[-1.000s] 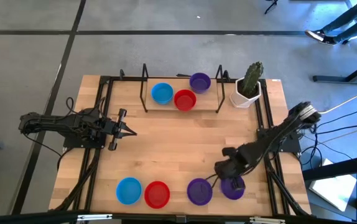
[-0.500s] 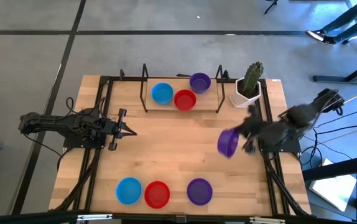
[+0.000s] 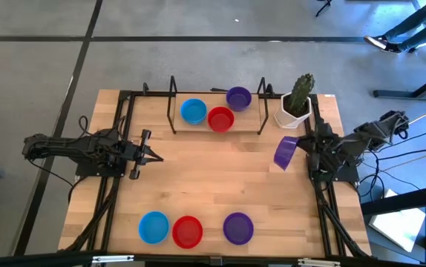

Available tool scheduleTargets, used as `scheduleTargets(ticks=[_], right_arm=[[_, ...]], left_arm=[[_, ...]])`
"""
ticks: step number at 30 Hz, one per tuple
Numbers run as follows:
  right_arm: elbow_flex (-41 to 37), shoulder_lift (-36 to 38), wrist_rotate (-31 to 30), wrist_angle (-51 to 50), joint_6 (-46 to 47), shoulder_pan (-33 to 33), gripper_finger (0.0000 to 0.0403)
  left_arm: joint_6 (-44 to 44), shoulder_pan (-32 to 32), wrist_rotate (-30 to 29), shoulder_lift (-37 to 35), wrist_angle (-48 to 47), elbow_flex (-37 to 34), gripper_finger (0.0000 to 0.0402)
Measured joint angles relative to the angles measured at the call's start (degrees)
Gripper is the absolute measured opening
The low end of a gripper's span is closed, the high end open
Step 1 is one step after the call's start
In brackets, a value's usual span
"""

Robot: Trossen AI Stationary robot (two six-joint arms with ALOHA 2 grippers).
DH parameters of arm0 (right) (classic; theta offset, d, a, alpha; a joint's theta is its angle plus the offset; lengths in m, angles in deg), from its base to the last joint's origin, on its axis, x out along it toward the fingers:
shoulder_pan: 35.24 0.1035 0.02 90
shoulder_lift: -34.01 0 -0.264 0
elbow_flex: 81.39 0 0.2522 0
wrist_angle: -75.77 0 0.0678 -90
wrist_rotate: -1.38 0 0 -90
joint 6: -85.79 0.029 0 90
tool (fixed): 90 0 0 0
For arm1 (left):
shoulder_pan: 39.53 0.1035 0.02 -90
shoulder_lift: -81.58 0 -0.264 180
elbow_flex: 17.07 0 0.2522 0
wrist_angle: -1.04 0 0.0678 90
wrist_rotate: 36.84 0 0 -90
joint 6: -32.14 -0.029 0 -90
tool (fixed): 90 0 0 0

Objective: Pick & Place Mini bowls
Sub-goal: Stack the purple bowl on the purple bowl on the shelf

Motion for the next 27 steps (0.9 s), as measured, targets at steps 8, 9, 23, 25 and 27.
scheduleTargets(ticks=[8, 9, 23, 25, 27], right_arm=[[-9.1, 9.1, 1.8, 6.8, -0.9, 0.0, 0.0004], [-9.6, 9.8, 1.9, 6.8, -0.8, 0.0, 0.0004], [-10.6, 11.5, 1.9, 6.6, -1.1, 0.0, 0.0005], [-10.6, 11.5, 1.1, 6.9, -2.8, 0.0, 0.0005], [-10.6, 11.0, -2.6, 9.6, -6.7, 0.0, 0.0005]], left_arm=[[0.0, 0.0, 0.0, 0.0, 0.0, 0.0, 0.0006], [0.0, 0.0, 0.0, 0.0, 0.0, 0.0, 0.0007], [0.0, 0.0, 0.0, 0.0, 0.0, 0.0, 0.0003], [0.0, 0.0, 0.0, 0.0, 0.0, 0.0, 0.0006], [0.0, 0.0, 0.0, 0.0, 0.0, 0.0, 0.0007]])
